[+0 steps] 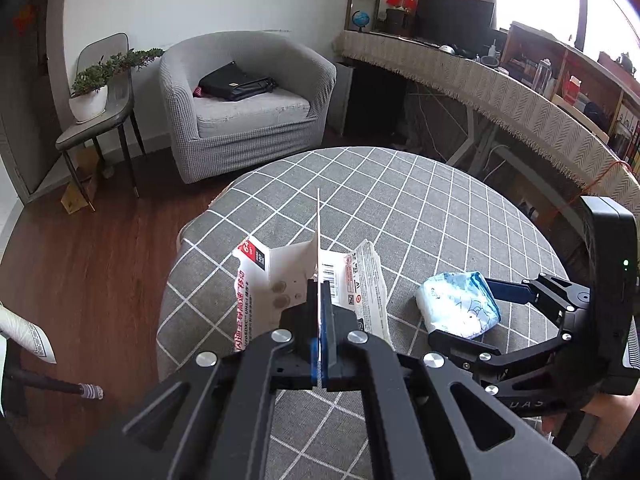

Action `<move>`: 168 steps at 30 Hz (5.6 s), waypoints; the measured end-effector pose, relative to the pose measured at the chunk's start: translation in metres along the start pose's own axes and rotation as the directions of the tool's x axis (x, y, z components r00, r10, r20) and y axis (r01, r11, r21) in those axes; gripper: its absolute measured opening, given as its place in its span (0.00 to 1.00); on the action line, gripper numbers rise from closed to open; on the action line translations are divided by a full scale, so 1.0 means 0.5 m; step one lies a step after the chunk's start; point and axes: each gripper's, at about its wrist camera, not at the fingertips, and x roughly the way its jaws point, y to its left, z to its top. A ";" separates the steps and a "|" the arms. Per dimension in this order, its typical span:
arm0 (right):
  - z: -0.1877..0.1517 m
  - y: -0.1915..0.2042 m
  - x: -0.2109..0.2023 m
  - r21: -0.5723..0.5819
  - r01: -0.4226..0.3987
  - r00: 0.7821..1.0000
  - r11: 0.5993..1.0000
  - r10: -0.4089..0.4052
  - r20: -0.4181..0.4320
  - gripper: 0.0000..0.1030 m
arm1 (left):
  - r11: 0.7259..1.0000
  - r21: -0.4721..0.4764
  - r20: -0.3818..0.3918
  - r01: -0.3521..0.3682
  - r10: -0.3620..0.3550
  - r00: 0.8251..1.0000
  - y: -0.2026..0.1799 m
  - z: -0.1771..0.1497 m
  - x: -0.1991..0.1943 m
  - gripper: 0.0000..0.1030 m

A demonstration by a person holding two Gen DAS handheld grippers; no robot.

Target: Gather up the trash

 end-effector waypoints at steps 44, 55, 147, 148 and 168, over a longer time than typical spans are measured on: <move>-0.129 0.295 -0.109 -0.241 -0.096 0.972 0.966 0.143 0.187 0.77 | 0.947 -0.251 0.065 -0.200 0.223 0.973 0.177 -0.320 -0.291 0.01; -0.161 0.417 -0.090 -0.270 -0.182 0.959 0.946 0.231 0.162 0.77 | 0.932 -0.261 -0.025 -0.251 0.253 0.967 0.258 -0.411 -0.282 0.01; -0.334 0.604 0.192 -0.526 -0.315 0.922 0.790 0.122 -0.369 0.90 | 0.909 -0.303 0.115 -0.287 0.334 0.936 0.325 -0.364 -0.405 0.68; -0.330 0.605 0.174 -0.540 -0.310 0.929 0.783 0.129 -0.346 0.90 | 0.905 -0.296 0.127 -0.304 0.353 0.927 0.316 -0.359 -0.420 0.71; -0.238 0.273 -0.285 -0.317 -0.065 0.970 0.946 0.134 0.202 0.85 | 0.852 -0.277 0.150 -0.443 0.494 0.856 0.144 -0.437 -0.540 0.97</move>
